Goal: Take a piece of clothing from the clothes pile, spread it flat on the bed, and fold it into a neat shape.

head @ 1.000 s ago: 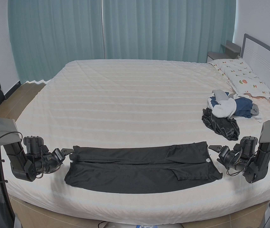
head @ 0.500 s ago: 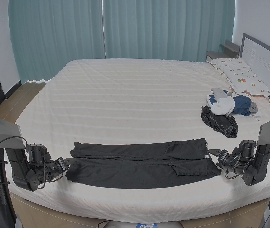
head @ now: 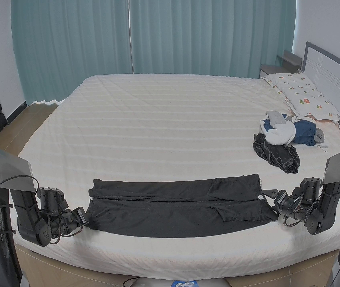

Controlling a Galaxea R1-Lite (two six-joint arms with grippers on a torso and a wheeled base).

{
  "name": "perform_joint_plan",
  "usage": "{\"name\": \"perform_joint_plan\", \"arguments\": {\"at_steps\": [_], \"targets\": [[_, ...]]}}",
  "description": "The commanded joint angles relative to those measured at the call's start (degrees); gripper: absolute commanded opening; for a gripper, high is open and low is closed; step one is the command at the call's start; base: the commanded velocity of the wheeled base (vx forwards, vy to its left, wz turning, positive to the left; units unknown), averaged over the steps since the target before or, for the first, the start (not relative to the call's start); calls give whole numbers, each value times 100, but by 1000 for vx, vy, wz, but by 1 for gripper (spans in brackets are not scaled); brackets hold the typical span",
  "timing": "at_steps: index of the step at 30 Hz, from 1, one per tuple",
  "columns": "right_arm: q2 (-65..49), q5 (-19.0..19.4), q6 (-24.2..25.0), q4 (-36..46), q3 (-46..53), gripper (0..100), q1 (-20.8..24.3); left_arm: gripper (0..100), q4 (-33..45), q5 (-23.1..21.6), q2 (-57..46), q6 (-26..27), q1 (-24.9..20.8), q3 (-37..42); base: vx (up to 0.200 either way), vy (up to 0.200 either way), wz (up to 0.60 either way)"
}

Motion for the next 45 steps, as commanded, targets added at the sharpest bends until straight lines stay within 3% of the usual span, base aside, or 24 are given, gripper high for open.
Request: {"name": "perform_joint_plan", "arguments": {"at_steps": [1, 9, 19, 24, 31, 34, 39, 45], "targets": [[15, 3, 0, -3, 5, 100, -4, 0, 18, 14, 5, 89, 49, 130, 0, 0, 0], [-143, -32, -44, -3, 128, 100, -48, 0, 97, 515, -4, 326, 40, 244, 0, 0, 0], [-855, -23, -501, 260, 462, 100, 31, 0, 141, 515, 14, 317, 66, 209, 0, 0, 0], [-1004, -58, -528, 726, 585, 100, 22, 0, 141, 515, 22, 300, 57, 182, 0, 0, 0], [-916, -67, -484, 445, 1288, 100, -4, 0, 97, 515, 66, 291, 57, 174, 0, 0, 0], [-776, -93, -466, 392, 1490, 100, 180, 0, 97, 515, 75, 291, 57, 174, 0, 0, 0], [-609, -524, -290, 392, 1499, 100, 497, 0, 97, 515, 75, 300, 57, 174, 0, 0, 0], [-539, -621, -27, 383, 1314, 100, 708, 0, 97, 515, 84, 291, 57, 174, 0, 0, 0]]}}
